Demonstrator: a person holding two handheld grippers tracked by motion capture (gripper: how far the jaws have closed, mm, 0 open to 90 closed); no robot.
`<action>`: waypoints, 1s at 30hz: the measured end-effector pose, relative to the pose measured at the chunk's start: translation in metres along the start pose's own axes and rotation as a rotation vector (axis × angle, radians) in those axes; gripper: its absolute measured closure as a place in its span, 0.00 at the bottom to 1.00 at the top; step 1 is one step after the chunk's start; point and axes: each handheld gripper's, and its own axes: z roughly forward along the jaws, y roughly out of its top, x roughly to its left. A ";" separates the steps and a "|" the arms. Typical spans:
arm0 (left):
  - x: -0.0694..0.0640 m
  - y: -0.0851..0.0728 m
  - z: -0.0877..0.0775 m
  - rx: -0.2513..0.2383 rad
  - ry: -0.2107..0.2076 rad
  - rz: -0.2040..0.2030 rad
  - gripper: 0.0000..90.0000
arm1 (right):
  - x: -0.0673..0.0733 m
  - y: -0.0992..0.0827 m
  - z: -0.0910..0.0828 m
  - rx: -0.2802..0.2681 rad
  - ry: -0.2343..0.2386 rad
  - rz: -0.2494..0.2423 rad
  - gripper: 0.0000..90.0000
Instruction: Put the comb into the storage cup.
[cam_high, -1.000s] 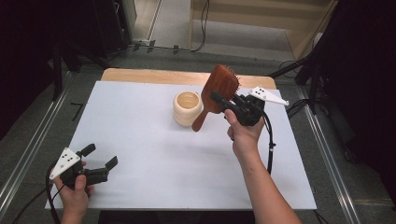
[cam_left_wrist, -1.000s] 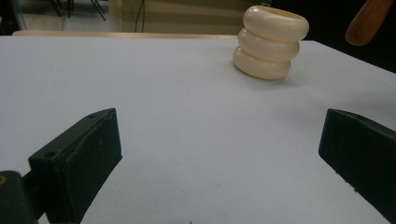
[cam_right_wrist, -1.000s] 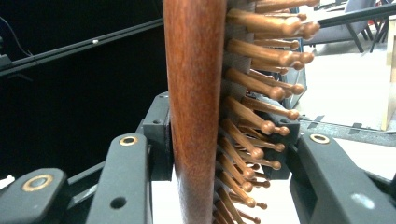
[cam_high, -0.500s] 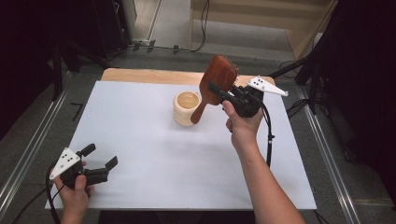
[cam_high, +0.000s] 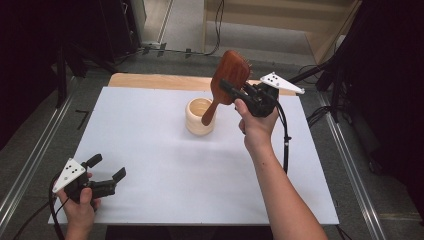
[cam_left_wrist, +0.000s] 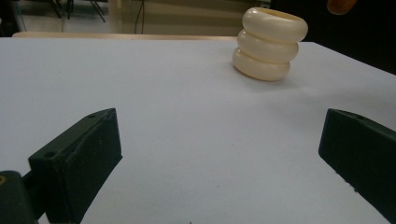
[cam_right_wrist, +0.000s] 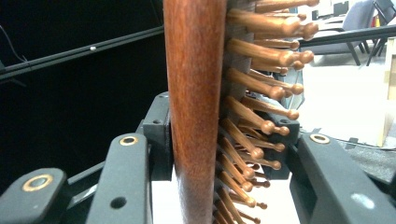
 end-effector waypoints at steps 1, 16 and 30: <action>0.000 0.000 0.000 0.000 0.000 0.000 0.00 | 0.000 0.001 0.001 -0.002 0.000 0.001 0.59; 0.000 0.000 0.000 0.001 -0.001 0.002 0.00 | -0.004 0.014 0.017 -0.016 -0.012 -0.020 0.59; -0.001 0.000 0.001 0.006 -0.002 0.009 0.00 | -0.010 0.010 0.034 -0.009 -0.035 -0.032 0.59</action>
